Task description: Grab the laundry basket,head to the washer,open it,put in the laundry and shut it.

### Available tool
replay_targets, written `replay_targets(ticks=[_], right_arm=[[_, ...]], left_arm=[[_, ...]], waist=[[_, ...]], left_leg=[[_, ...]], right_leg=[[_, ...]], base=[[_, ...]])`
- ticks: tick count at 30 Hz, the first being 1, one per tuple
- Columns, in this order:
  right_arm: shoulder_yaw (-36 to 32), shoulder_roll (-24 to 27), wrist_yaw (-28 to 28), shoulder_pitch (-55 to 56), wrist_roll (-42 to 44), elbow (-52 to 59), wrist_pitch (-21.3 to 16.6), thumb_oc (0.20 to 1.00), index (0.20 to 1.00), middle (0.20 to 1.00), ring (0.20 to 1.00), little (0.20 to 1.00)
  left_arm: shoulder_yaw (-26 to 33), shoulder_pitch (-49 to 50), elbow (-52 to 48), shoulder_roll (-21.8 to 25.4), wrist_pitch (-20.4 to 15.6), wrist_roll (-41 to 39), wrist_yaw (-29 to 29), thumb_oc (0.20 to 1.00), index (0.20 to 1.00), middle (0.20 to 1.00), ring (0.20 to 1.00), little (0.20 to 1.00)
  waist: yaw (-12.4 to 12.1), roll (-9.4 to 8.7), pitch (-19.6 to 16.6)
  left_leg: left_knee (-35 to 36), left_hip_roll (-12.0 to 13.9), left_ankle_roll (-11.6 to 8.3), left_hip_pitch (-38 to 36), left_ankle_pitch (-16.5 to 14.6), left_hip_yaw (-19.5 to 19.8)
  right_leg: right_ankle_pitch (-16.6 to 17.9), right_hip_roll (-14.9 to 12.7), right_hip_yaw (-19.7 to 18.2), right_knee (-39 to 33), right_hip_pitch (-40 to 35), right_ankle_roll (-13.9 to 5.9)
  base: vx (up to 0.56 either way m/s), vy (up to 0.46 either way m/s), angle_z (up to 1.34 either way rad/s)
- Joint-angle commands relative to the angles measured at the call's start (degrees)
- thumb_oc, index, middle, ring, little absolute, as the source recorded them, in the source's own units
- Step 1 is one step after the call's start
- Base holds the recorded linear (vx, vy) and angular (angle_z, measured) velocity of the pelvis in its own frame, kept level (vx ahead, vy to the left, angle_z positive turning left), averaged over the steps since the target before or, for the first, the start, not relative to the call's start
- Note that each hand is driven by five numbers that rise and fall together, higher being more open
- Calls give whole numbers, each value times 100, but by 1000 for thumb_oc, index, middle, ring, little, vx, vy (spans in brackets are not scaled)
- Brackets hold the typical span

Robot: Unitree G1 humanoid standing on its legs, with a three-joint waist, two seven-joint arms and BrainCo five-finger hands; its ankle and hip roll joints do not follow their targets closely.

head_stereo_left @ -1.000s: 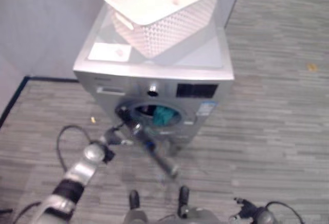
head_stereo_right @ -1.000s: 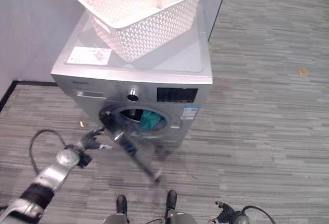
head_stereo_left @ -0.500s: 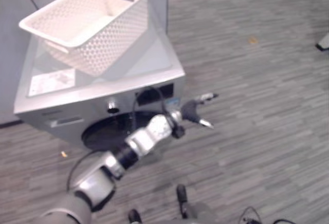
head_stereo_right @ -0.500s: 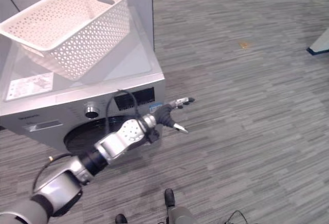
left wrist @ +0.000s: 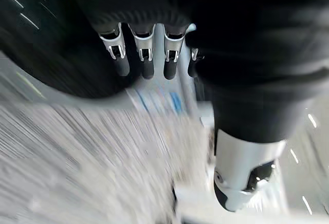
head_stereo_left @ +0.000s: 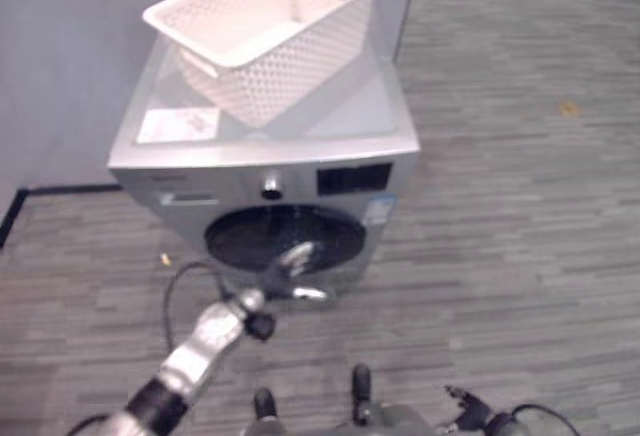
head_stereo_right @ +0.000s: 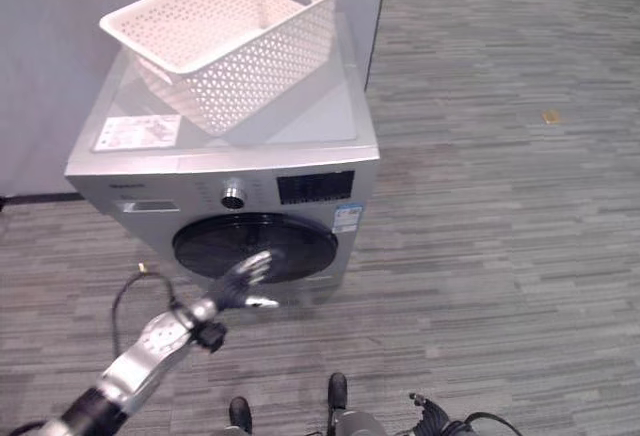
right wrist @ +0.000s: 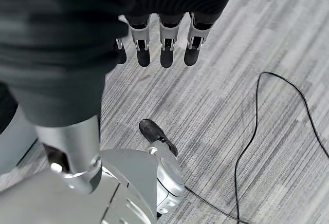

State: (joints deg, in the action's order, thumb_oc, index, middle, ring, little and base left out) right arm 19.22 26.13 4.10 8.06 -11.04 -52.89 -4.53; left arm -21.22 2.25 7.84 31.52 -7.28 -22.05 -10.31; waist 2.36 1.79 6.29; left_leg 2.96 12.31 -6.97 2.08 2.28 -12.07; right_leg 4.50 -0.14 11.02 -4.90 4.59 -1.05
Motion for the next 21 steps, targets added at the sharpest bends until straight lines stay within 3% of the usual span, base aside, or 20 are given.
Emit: replay_targets(ticks=[1,3,7,10,12,17,21], right_arm=[[-124,-109,135,141,275,-139,-126,1000,1000,1000,1000,1000],[-187,-172,141,71,323,-565,-122,1000,1000,1000,1000,1000],[-311,-251,118,-42,381,-1040,-123,1000,1000,1000,1000,1000],[-456,-405,-6,-69,386,-1288,-130,1000,1000,1000,1000,1000],[-462,-472,-61,-114,368,-1406,-115,1000,1000,1000,1000,1000],[-428,-666,-194,-257,419,-1610,-75,1000,1000,1000,1000,1000],[-366,-728,-199,-341,465,-1662,-49,1000,1000,1000,1000,1000]], left_arm=[[501,128,179,275,-590,-126,-41,1000,1000,1000,1000,1000],[1044,653,845,302,-666,141,80,1000,1000,1000,1000,1000],[1538,835,2706,72,-789,878,475,1000,1000,1000,1000,1000],[2069,733,4483,-445,-761,1060,898,1000,1000,1000,1000,1000],[2179,641,5155,-620,-706,1165,1044,1000,1000,1000,1000,1000],[2267,474,6023,-958,-580,1219,1198,1000,1000,1000,1000,1000],[2251,453,6080,-1041,-586,1124,1180,1000,1000,1000,1000,1000]], waist=[[-88,-352,-260],[-203,-347,-281],[-338,-326,-324],[-398,-341,-429],[-419,-352,-453],[-454,-360,-598],[-475,-370,-633]], left_leg=[[-177,-28,112,589,526,234],[-178,-75,127,583,527,306],[-187,-139,153,512,496,393],[-140,-234,187,374,456,449],[-123,-260,189,283,413,463],[9,-359,221,105,336,540],[21,-424,246,49,287,587]], right_leg=[[-766,-295,201,378,-232,-349],[-745,-328,237,378,-268,-367],[-707,-414,331,381,-337,-402],[-674,-480,409,341,-470,-426],[-679,-513,441,324,-546,-439],[-613,-582,471,185,-655,-484],[-572,-627,449,160,-697,-507]], base=[[-14,32,25],[-26,50,17],[-40,62,31],[-35,64,15],[-20,51,13],[-5,38,5],[1,11,-1]])
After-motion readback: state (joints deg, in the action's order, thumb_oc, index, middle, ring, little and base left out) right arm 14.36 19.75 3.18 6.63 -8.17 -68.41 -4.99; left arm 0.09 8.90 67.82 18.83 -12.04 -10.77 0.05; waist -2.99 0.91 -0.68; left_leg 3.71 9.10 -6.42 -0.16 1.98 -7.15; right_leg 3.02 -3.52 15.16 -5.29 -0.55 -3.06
